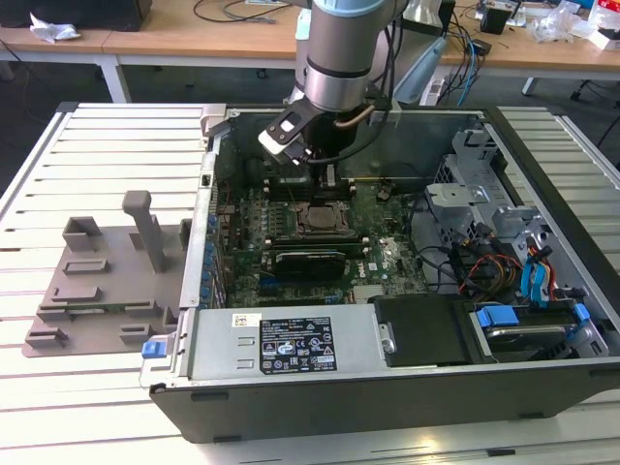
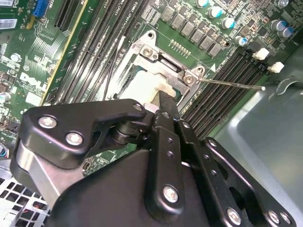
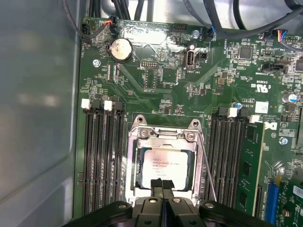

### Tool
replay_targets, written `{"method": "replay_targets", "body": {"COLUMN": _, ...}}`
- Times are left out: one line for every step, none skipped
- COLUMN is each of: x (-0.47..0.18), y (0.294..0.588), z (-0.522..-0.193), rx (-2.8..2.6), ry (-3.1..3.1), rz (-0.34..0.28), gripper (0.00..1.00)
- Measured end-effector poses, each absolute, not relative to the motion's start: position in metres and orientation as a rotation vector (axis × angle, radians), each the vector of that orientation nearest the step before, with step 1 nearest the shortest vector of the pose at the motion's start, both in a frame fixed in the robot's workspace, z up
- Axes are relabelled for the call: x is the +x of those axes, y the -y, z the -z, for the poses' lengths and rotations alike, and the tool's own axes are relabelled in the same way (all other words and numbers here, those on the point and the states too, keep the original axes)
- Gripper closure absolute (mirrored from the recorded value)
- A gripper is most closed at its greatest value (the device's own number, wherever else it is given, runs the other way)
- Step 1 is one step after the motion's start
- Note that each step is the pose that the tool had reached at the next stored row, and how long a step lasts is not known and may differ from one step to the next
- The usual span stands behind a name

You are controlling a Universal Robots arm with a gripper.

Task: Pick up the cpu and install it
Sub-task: 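Close the cpu cover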

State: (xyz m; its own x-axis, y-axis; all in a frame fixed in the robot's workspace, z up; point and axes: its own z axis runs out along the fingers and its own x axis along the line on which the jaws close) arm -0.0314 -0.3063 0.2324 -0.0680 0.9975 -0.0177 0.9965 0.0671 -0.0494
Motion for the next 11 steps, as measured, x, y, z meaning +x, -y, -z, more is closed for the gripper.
{"method": "replay_targets", "body": {"x": -0.031, "y": 0.306, "z": -0.234, "rx": -2.130, "ry": 2.279, "rz": -0.075, "gripper": 0.89}}
{"method": "replay_targets", "body": {"x": -0.031, "y": 0.306, "z": -0.236, "rx": -2.130, "ry": 2.279, "rz": -0.075, "gripper": 0.89}}
{"method": "replay_targets", "body": {"x": -0.031, "y": 0.306, "z": -0.238, "rx": -2.130, "ry": 2.279, "rz": -0.075, "gripper": 0.89}}
{"method": "replay_targets", "body": {"x": -0.031, "y": 0.306, "z": -0.239, "rx": -2.130, "ry": 2.279, "rz": -0.075, "gripper": 0.89}}
{"method": "replay_targets", "body": {"x": -0.031, "y": 0.306, "z": -0.241, "rx": -2.130, "ry": 2.279, "rz": -0.075, "gripper": 0.89}}
{"method": "replay_targets", "body": {"x": -0.031, "y": 0.306, "z": -0.242, "rx": -2.130, "ry": 2.279, "rz": -0.075, "gripper": 0.89}}
{"method": "replay_targets", "body": {"x": -0.031, "y": 0.306, "z": -0.243, "rx": -2.130, "ry": 2.279, "rz": -0.075, "gripper": 0.89}}
{"method": "replay_targets", "body": {"x": -0.031, "y": 0.306, "z": -0.245, "rx": -2.130, "ry": 2.279, "rz": -0.075, "gripper": 0.89}}
{"method": "replay_targets", "body": {"x": -0.031, "y": 0.306, "z": -0.246, "rx": -2.130, "ry": 2.279, "rz": -0.075, "gripper": 0.89}}
{"method": "replay_targets", "body": {"x": -0.031, "y": 0.306, "z": -0.248, "rx": -2.130, "ry": 2.279, "rz": -0.075, "gripper": 0.89}}
{"method": "replay_targets", "body": {"x": -0.031, "y": 0.306, "z": -0.250, "rx": -2.130, "ry": 2.279, "rz": -0.075, "gripper": 0.89}}
